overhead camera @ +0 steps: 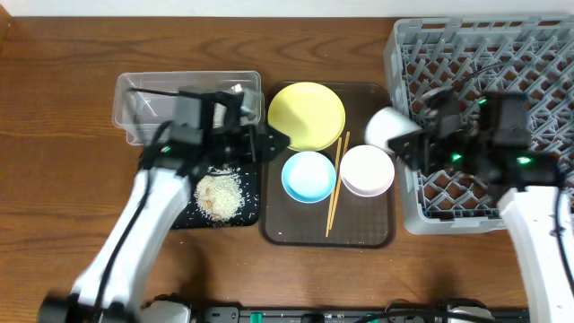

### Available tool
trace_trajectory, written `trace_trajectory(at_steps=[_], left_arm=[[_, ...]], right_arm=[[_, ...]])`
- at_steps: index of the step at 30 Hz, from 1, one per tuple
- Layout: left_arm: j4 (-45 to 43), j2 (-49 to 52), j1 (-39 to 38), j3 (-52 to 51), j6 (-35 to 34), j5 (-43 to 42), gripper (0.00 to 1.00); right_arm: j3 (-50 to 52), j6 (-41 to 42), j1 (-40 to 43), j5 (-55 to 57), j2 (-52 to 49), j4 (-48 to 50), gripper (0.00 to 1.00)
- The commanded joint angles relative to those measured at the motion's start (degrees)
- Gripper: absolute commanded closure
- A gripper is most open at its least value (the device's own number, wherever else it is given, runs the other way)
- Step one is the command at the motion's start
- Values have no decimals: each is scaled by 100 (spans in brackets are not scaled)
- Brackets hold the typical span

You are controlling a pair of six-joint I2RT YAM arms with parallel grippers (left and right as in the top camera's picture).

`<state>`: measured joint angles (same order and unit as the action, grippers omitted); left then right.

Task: Sort waste into correct bins and load items into the dishwasher rack
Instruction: 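Place the white cup upside down in the rack with the right gripper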

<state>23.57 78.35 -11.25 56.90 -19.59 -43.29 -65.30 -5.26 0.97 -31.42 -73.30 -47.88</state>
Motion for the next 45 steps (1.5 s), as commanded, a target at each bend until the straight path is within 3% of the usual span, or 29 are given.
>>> trace_trajectory(at_steps=[1, 3, 8, 11, 27, 30, 31, 32, 33, 34, 39, 45], left_arm=[[520, -695, 42, 35, 590, 1744, 35], [951, -1010, 42, 35, 584, 2756, 35], [1644, -1314, 42, 35, 581, 4000, 35], [1786, -1314, 42, 33, 579, 4009, 35], [1794, -1307, 42, 33, 472, 3989, 34], [1794, -1307, 42, 33, 470, 3989, 34], [1794, -1307, 42, 33, 472, 3989, 34], [1794, -1307, 42, 33, 472, 3991, 34], [1794, -1307, 42, 33, 472, 3989, 34], [1794, -1307, 42, 33, 472, 3991, 34], [1801, -1307, 42, 33, 472, 3989, 33], [1851, -1307, 42, 33, 472, 3989, 19]], right_arm=[[-697, 210, 234, 1329, 166, -560, 74], [-914, 385, 369, 1801, 164, -973, 83], [-935, 966, 649, 2868, 85, -1572, 86], [-935, 1169, 824, 3445, -109, -1816, 88], [-876, 1252, 925, 3547, -1836, -1996, 90], [-876, 1252, 925, 3545, -2061, -1971, 80], [-876, 1252, 925, 3539, -2107, -1956, 68], [-876, 1252, 922, 3493, -2138, -1937, 45], [-876, 1252, 925, 3414, -2153, -1915, 11], [-876, 1250, 922, 3320, -2153, -1904, 1], [-933, 1250, 925, 3176, -2037, -1912, 1], [-1427, 1139, 872, 2533, -1576, -1869, 1]])
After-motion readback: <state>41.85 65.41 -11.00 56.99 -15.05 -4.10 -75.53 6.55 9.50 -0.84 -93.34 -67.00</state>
